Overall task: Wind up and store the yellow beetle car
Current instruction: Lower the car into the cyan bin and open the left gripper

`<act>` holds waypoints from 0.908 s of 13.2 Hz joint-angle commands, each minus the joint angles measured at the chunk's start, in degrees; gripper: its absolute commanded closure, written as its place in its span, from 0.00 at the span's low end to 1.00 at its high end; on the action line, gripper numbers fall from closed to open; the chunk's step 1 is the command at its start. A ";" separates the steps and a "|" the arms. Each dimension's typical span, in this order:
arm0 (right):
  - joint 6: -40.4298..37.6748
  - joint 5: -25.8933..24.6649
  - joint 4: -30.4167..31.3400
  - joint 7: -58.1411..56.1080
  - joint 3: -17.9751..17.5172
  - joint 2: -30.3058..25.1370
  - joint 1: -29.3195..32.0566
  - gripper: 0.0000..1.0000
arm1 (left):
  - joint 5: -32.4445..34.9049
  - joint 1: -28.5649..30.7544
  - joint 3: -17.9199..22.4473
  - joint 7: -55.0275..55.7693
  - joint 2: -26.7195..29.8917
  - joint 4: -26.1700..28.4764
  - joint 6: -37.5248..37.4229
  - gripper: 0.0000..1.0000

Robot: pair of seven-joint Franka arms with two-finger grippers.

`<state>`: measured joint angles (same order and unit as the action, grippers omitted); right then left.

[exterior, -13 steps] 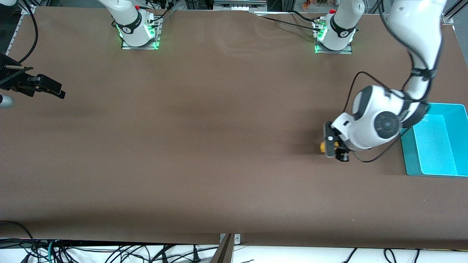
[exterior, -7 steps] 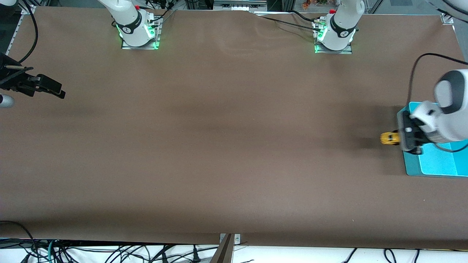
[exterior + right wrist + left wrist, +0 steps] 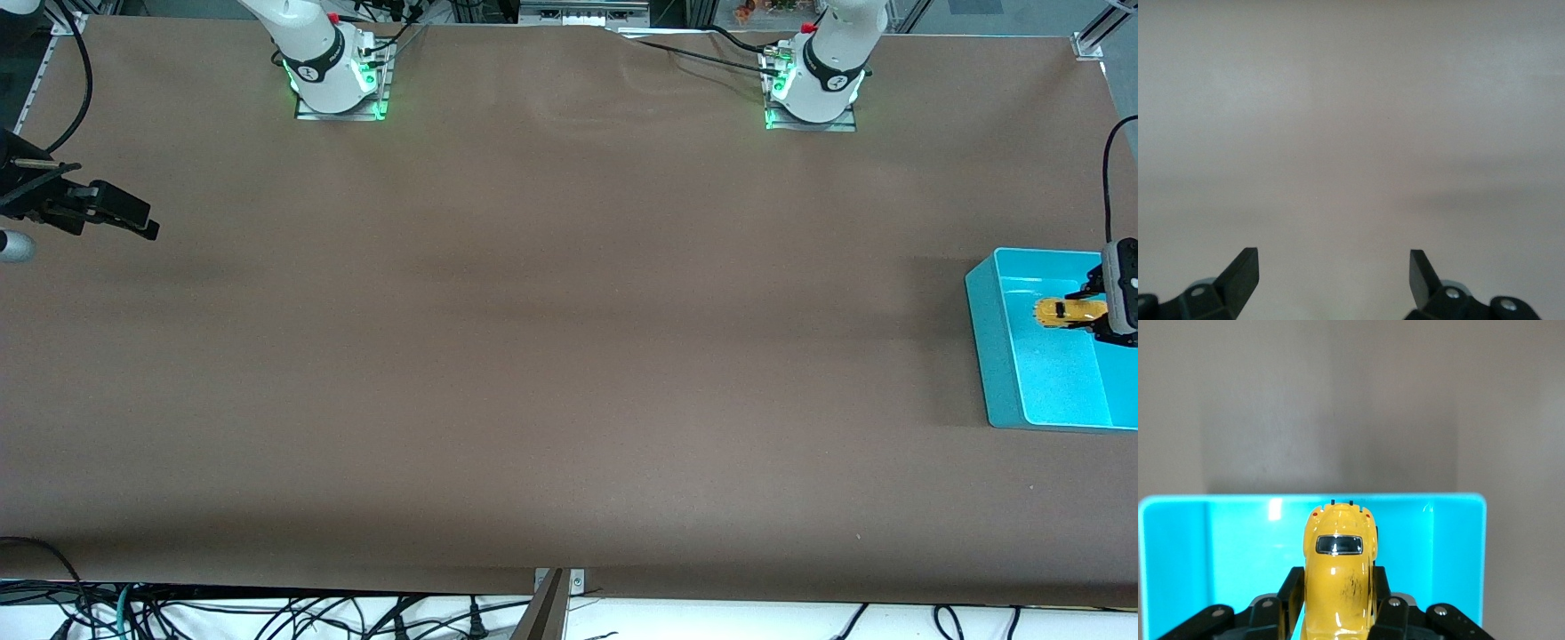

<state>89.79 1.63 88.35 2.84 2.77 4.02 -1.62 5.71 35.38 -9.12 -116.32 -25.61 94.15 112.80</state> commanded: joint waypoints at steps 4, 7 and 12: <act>-0.85 0.22 -0.54 0.50 -0.75 -0.06 0.65 0.00 | 0.45 4.60 -0.73 -8.21 -6.02 -0.20 7.77 0.54; -0.85 0.22 -0.54 0.41 -0.75 -0.06 0.65 0.00 | 0.36 6.19 -0.73 -8.84 -8.04 1.73 13.22 0.54; -0.85 0.22 -0.54 0.50 -0.83 -0.15 0.56 0.00 | 0.18 6.89 -0.73 -8.04 -12.96 2.53 19.47 0.53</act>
<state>89.77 1.63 88.34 2.84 2.69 4.02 -1.62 5.71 41.71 -9.15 -123.64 -37.37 96.51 130.48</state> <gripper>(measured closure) 0.000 0.533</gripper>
